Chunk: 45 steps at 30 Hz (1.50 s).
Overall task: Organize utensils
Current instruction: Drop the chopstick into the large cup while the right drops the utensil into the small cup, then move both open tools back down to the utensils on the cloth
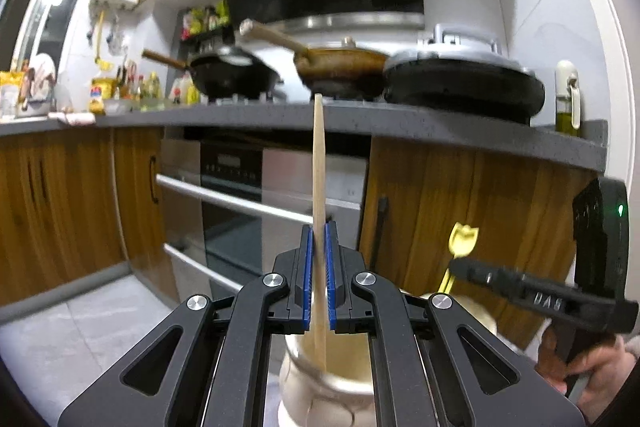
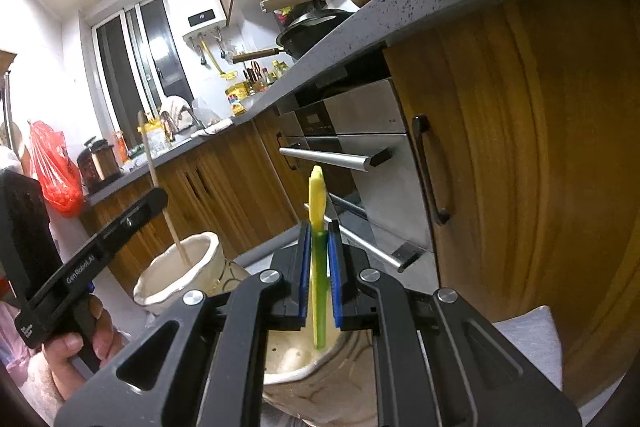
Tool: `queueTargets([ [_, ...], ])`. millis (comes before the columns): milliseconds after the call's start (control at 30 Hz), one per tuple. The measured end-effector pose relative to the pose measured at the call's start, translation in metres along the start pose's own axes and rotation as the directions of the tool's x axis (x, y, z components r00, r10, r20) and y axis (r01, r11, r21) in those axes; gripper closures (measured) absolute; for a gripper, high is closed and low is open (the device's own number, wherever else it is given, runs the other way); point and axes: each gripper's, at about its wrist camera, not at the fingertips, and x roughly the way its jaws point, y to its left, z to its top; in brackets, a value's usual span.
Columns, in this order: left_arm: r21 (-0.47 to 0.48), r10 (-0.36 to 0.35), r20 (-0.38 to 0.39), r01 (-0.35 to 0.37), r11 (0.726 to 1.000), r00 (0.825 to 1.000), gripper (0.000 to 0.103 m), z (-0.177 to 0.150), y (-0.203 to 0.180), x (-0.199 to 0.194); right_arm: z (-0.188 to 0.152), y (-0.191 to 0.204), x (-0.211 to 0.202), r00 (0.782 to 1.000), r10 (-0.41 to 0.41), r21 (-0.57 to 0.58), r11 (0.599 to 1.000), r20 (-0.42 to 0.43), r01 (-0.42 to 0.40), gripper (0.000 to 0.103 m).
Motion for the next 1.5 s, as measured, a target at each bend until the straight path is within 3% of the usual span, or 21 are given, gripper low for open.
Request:
queueTargets([
  [233,0.030,0.002,-0.060,0.000,1.000,0.998,0.096,-0.010,-0.002,-0.002,-0.002,0.009,-0.005,1.000,-0.022,-0.063,0.998,-0.012,0.021,0.095],
  [400,0.054,0.012,-0.063,-0.009,0.998,0.998,0.094,-0.012,-0.005,-0.001,-0.004,0.012,-0.001,0.999,-0.029,-0.086,0.996,-0.021,0.027,0.093],
  [433,0.056,0.013,-0.057,-0.010,0.998,0.998,0.092,-0.012,-0.006,-0.002,-0.004,0.013,-0.002,0.999,-0.037,-0.091,0.995,-0.013,0.036,0.085],
  [467,0.058,0.017,-0.054,-0.014,0.998,0.998,0.088,-0.011,-0.007,-0.003,-0.004,0.013,-0.003,0.999,-0.046,-0.094,0.995,-0.007,0.045,0.071],
  [533,0.057,0.031,-0.049,-0.028,0.998,0.998,0.079,-0.011,-0.007,-0.006,-0.002,0.014,-0.008,0.999,-0.046,-0.088,0.995,0.006,0.046,0.059],
  [600,0.043,0.039,-0.042,-0.037,0.998,0.998,0.057,-0.012,-0.006,-0.012,-0.003,0.017,-0.016,0.998,-0.059,-0.080,0.995,0.011,0.060,0.054],
  [667,0.035,0.053,-0.032,-0.052,0.998,0.998,0.050,-0.012,-0.005,-0.020,-0.005,0.020,-0.027,0.998,-0.068,-0.076,0.995,0.013,0.069,0.040],
  [800,0.022,0.076,-0.031,-0.075,0.997,0.997,0.028,-0.016,-0.007,-0.037,-0.018,0.031,-0.047,0.996,-0.094,-0.104,0.990,-0.008,0.093,0.026],
  [1000,0.027,0.105,-0.054,-0.104,0.994,0.993,0.019,-0.027,-0.011,-0.069,-0.036,0.044,-0.079,0.995,-0.094,-0.101,0.991,-0.012,0.092,0.005],
  [1300,-0.011,0.125,-0.124,-0.127,0.992,0.984,0.011,-0.055,-0.005,-0.119,-0.064,0.051,-0.112,0.987,-0.158,-0.115,0.981,-0.013,0.155,0.005],
  [1500,0.015,0.147,-0.242,-0.148,0.989,0.959,0.011,-0.086,-0.003,-0.130,-0.089,0.053,-0.116,0.978,-0.164,-0.096,0.984,-0.127,0.152,0.005],
])
